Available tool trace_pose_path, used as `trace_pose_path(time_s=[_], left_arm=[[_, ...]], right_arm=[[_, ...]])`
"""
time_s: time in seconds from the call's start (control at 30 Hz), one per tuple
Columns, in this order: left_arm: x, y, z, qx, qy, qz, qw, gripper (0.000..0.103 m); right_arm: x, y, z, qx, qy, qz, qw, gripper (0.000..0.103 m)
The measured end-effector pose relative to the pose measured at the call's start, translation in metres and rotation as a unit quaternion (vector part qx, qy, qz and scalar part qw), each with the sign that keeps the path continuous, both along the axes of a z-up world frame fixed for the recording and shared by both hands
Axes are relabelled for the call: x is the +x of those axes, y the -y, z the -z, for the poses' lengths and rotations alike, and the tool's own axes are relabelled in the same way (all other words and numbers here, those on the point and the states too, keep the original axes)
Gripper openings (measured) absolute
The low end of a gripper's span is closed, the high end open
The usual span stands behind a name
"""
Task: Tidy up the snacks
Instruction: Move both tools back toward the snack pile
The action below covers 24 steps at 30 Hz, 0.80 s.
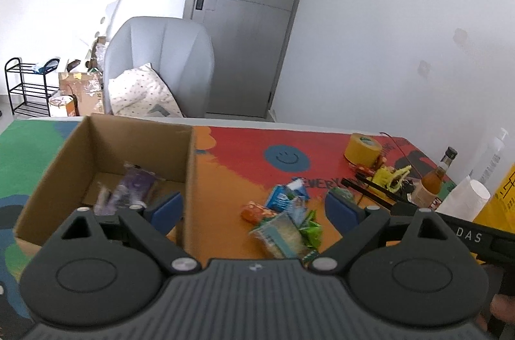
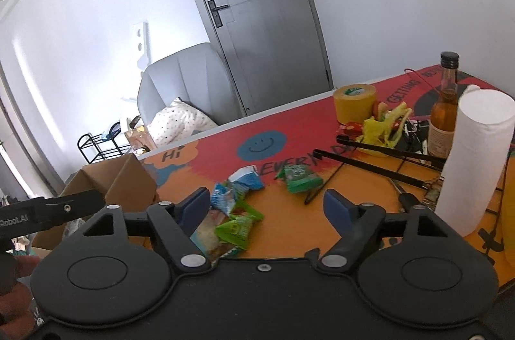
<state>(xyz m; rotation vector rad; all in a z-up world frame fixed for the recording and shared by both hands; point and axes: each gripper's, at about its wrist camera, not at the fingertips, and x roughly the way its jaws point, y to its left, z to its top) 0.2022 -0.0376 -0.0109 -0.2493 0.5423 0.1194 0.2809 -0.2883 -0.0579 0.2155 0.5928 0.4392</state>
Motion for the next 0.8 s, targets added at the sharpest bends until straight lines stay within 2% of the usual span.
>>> trace_pose_path(time_s=[0.13,0.33,0.5,0.63,0.8], left_arm=[[0.011,0.012,0.007,0.0,-0.01,0.004,0.9999,0.093],[0.028,0.027,0.021,-0.003,-0.028,0.003,0.9996,0.087],[0.044,0.037,0.034,0.0,-0.044,-0.003,0.999,0.08],[0.056,0.041,0.046,-0.002,-0.058,-0.014,0.9982,0.07],[0.068,0.041,0.06,0.005,-0.073,-0.03,0.9969,0.069]], right_arm=[[0.005,0.008,0.006,0.005,-0.007,0.0,1.0,0.071],[0.011,0.015,0.015,0.007,-0.014,-0.004,1.0,0.068],[0.017,0.019,0.022,0.014,-0.018,-0.008,1.0,0.067],[0.023,0.022,0.028,0.017,-0.022,-0.01,1.0,0.067],[0.031,0.025,0.037,0.024,-0.031,-0.013,0.999,0.067]])
